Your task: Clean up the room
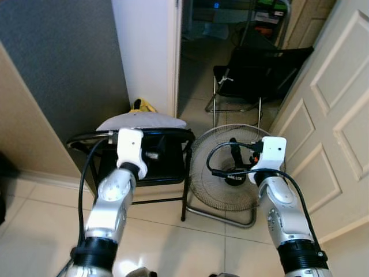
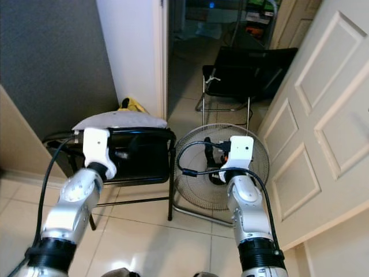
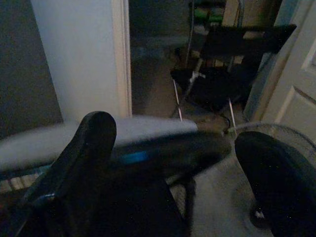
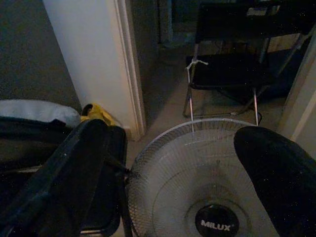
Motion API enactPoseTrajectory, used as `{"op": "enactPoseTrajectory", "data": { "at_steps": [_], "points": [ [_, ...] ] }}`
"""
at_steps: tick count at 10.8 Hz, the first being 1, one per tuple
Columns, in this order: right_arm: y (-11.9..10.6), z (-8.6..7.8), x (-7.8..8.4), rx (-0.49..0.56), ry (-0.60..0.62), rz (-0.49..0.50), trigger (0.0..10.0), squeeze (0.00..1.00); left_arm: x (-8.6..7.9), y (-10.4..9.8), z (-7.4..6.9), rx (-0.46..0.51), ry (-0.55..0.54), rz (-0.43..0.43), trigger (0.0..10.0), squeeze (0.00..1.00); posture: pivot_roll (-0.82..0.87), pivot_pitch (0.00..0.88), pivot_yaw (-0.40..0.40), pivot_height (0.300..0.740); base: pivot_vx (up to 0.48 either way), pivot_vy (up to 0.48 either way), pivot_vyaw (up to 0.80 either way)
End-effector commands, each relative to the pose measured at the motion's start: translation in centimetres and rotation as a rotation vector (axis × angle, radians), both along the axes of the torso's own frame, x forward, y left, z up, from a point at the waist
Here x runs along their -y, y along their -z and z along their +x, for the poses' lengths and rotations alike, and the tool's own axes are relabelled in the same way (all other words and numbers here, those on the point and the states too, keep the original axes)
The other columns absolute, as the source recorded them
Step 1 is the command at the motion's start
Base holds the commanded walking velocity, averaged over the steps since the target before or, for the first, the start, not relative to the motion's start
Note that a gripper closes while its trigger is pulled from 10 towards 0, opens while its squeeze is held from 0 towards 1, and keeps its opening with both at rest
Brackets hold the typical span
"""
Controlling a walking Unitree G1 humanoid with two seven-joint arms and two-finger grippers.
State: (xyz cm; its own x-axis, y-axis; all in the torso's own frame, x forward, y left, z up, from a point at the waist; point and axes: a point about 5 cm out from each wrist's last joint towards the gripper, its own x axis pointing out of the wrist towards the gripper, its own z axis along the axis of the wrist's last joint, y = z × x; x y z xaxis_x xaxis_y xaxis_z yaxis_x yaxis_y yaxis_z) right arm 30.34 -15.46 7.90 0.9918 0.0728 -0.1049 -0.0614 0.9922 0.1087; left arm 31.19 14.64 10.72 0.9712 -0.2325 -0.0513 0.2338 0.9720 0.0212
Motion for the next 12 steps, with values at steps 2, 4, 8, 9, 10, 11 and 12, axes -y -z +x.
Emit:
{"op": "enactPoseTrajectory", "data": {
  "at_steps": [2,4,8,9,10,11,12],
  "points": [
    [0.0,0.0,0.0,0.009,0.015,0.015,10.0,0.0,-0.8,0.0,0.4,-0.009,-0.025,-0.008,10.0,0.0,-0.03,0.0,0.014,0.74,0.0,0.0,0.0],
    [-0.3,0.3,0.0,0.022,0.001,0.009,10.0,0.0,-0.5,0.6,0.1,-0.023,-0.039,-0.025,10.0,0.0,-0.03,0.0,0.0,0.74,0.0,0.0,0.0],
    [-0.7,0.9,-0.2,0.035,-0.021,0.002,10.0,0.0,-0.6,0.7,0.3,-0.028,-0.056,-0.029,10.0,0.0,-0.03,0.0,-0.009,0.74,0.0,0.318,0.0],
    [-0.6,0.8,-0.1,0.028,-0.039,0.017,10.0,0.0,-0.7,0.7,0.4,-0.016,-0.071,-0.007,10.0,0.0,-0.03,0.0,-0.008,0.74,0.0,0.0,0.69],
    [-0.4,0.7,0.0,0.019,-0.033,0.01,10.0,0.0,-0.7,0.9,0.4,-0.028,-0.071,-0.019,10.0,0.0,-0.03,0.0,-0.008,0.74,0.0,0.0,0.66],
    [-0.3,0.7,0.1,0.016,-0.029,0.016,10.0,0.0,-0.7,1.0,0.3,-0.032,-0.075,-0.025,10.0,0.0,-0.04,0.0,-0.008,0.74,0.0,0.0,0.64],
    [-0.3,0.7,0.4,0.015,-0.023,0.018,10.0,0.0,-0.8,1.3,0.1,-0.036,-0.077,-0.033,10.0,0.0,-0.04,0.0,-0.008,0.74,0.0,0.0,0.62]
  ]
}}
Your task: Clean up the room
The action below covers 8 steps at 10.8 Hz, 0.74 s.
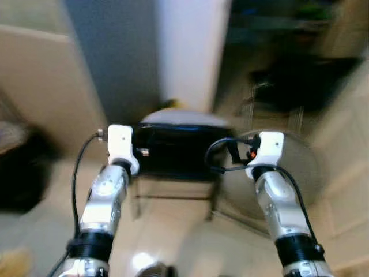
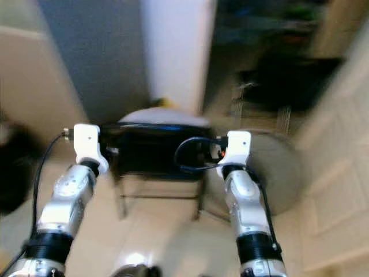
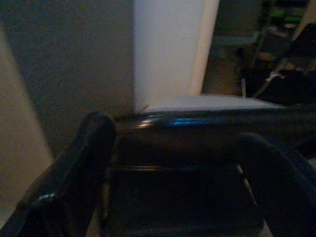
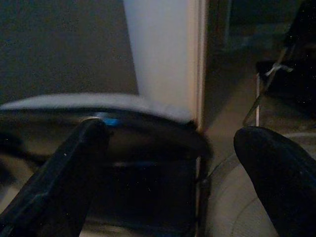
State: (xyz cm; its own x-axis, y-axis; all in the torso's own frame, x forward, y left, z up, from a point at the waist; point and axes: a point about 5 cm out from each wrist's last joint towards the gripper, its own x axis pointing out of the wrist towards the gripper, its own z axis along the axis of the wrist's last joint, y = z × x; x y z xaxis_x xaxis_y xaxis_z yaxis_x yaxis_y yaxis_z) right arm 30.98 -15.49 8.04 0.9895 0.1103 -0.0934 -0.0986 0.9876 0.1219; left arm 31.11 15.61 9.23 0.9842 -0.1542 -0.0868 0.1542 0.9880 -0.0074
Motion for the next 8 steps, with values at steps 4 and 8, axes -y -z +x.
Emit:
{"op": "enactPoseTrajectory", "data": {
  "at_steps": [4,8],
  "points": [
    [-0.27,0.52,0.53,0.005,0.01,0.024,10.0,0.0,0.93,-0.7,0.36,0.042,0.026,-0.05,10.0,0.0,-0.04,0.0,-0.003,0.74,0.0,-0.24,0.6],
    [-0.2,0.96,0.7,0.01,0.008,0.045,10.0,0.0,1.11,0.11,0.31,0.027,0.041,0.071,10.0,0.0,-0.04,0.0,0.007,0.74,0.0,0.0,0.29]
  ]
}}
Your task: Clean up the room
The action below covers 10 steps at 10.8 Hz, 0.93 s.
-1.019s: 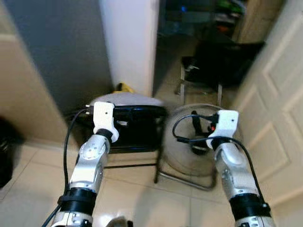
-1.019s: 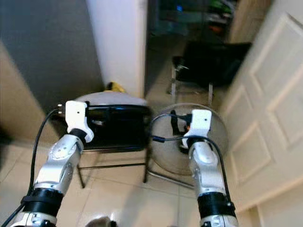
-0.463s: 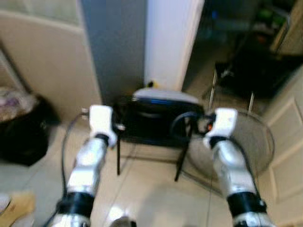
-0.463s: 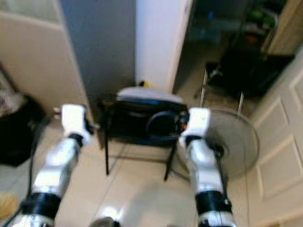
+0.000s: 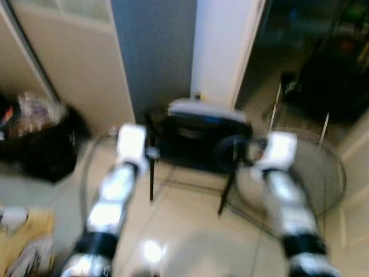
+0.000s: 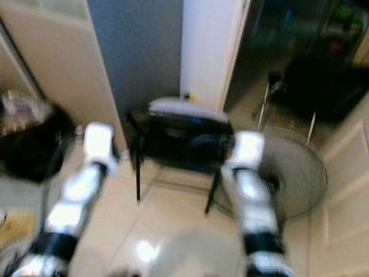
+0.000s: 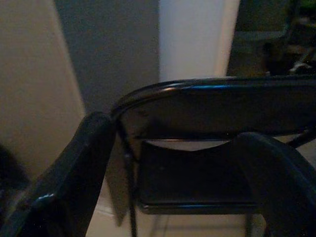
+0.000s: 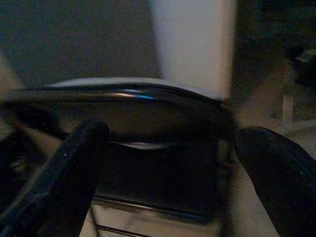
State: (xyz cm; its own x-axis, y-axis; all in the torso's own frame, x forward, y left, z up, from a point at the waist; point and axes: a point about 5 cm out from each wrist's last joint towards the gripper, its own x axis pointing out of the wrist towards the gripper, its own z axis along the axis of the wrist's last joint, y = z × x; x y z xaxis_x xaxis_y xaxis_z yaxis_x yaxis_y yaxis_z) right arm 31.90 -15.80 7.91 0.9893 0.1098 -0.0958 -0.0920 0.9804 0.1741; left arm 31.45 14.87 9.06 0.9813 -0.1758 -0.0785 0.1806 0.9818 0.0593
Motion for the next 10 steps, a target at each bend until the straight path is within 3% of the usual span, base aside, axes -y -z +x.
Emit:
{"op": "enactPoseTrajectory", "data": {
  "at_steps": [1,3,6,7,8,9,10],
  "points": [
    [-0.6,0.4,0.3,0.026,0.006,-0.012,10.0,0.0,0.2,-0.1,0.2,0.01,-0.003,0.007,10.0,0.0,-0.04,0.0,0.013,0.74,0.0,0.0,0.41],
    [-0.2,-0.1,0.2,0.026,-0.032,-0.034,10.0,0.0,0.0,-0.2,0.1,0.015,-0.044,-0.043,10.0,0.0,-0.05,0.0,-0.003,0.74,0.0,0.0,0.43],
    [0.5,-0.6,0.3,0.003,-0.042,-0.023,10.0,0.04,-0.1,0.3,-0.5,0.017,-0.068,-0.043,10.0,0.0,-0.04,0.0,-0.016,0.74,0.0,0.0,0.43],
    [0.6,-0.7,0.4,-0.001,-0.047,-0.036,10.0,0.25,-0.2,0.3,-0.6,0.015,-0.075,-0.041,10.0,0.0,-0.04,0.0,-0.016,0.74,0.0,0.0,0.44],
    [0.8,-0.7,0.5,-0.01,-0.03,-0.028,10.0,0.23,-0.2,0.2,-0.6,0.024,-0.077,-0.036,10.0,0.0,-0.04,0.0,-0.02,0.74,0.0,0.0,0.45],
    [0.8,-0.3,0.7,-0.029,-0.004,-0.053,10.0,0.0,0.2,-0.1,-0.6,0.045,-0.053,-0.04,10.0,0.0,-0.04,0.0,-0.02,0.74,0.0,-0.322,0.0],
    [0.1,-0.1,0.3,0.01,-0.054,-0.068,10.0,0.0,0.5,-0.3,-0.6,0.054,-0.04,-0.029,10.0,0.0,-0.04,0.0,-0.017,0.74,0.0,-0.48,0.0]
  ]
}}
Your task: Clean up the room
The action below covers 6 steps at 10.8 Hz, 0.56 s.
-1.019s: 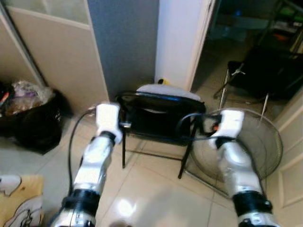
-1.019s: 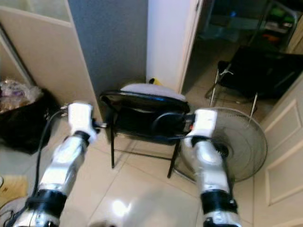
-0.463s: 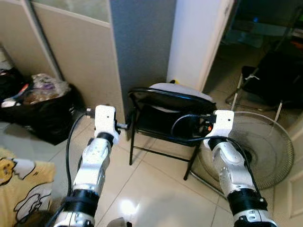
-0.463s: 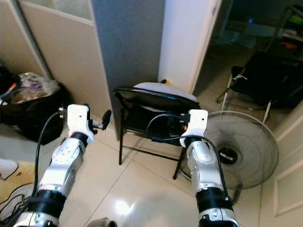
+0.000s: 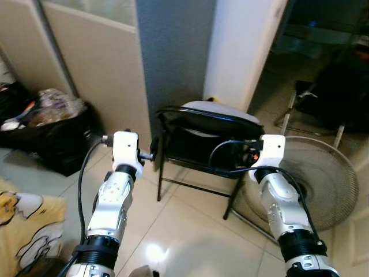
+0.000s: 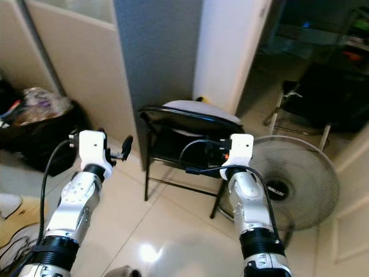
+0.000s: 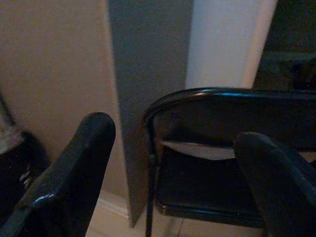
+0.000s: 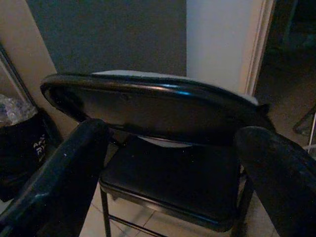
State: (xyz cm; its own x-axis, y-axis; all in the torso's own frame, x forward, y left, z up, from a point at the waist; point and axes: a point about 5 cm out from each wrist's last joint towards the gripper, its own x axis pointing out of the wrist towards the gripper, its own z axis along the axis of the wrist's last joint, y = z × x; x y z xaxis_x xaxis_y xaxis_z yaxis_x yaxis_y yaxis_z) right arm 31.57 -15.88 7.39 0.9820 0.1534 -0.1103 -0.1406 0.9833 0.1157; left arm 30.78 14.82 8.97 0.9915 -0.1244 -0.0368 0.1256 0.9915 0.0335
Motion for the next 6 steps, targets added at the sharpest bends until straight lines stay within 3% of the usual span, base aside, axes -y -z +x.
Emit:
{"op": "enactPoseTrajectory", "data": {
  "at_steps": [1,2,3,5,6],
  "points": [
    [-0.81,0.29,0.07,0.039,-0.003,-0.019,10.0,0.0,0.5,-0.47,-0.04,0.025,0.014,0.007,10.0,0.0,-0.05,0.0,-0.013,0.74,0.0,-0.48,0.47],
    [-0.95,0.34,-0.18,0.044,-0.023,-0.018,10.0,0.0,0.38,-0.37,0.04,0.022,-0.015,0.036,10.0,0.0,-0.05,0.0,-0.011,0.74,0.0,-0.401,0.4],
    [-0.92,0.32,-0.48,0.044,-0.047,0.006,10.0,0.0,0.25,0.2,0.43,-0.019,-0.074,0.003,10.0,0.0,-0.05,0.0,-0.013,0.74,0.0,0.0,0.0],
    [-0.66,0.02,-0.52,0.041,-0.039,0.0,10.0,0.0,0.38,-0.13,0.54,0.012,-0.056,0.005,10.0,0.0,-0.05,0.0,-0.013,0.74,0.0,0.0,0.0],
    [-0.27,-0.22,-0.23,0.027,-0.022,-0.001,10.0,0.0,0.28,-0.04,0.46,0.01,-0.075,-0.012,10.0,0.0,-0.05,0.0,-0.012,0.74,-0.255,0.379,0.0]
  ]
}}
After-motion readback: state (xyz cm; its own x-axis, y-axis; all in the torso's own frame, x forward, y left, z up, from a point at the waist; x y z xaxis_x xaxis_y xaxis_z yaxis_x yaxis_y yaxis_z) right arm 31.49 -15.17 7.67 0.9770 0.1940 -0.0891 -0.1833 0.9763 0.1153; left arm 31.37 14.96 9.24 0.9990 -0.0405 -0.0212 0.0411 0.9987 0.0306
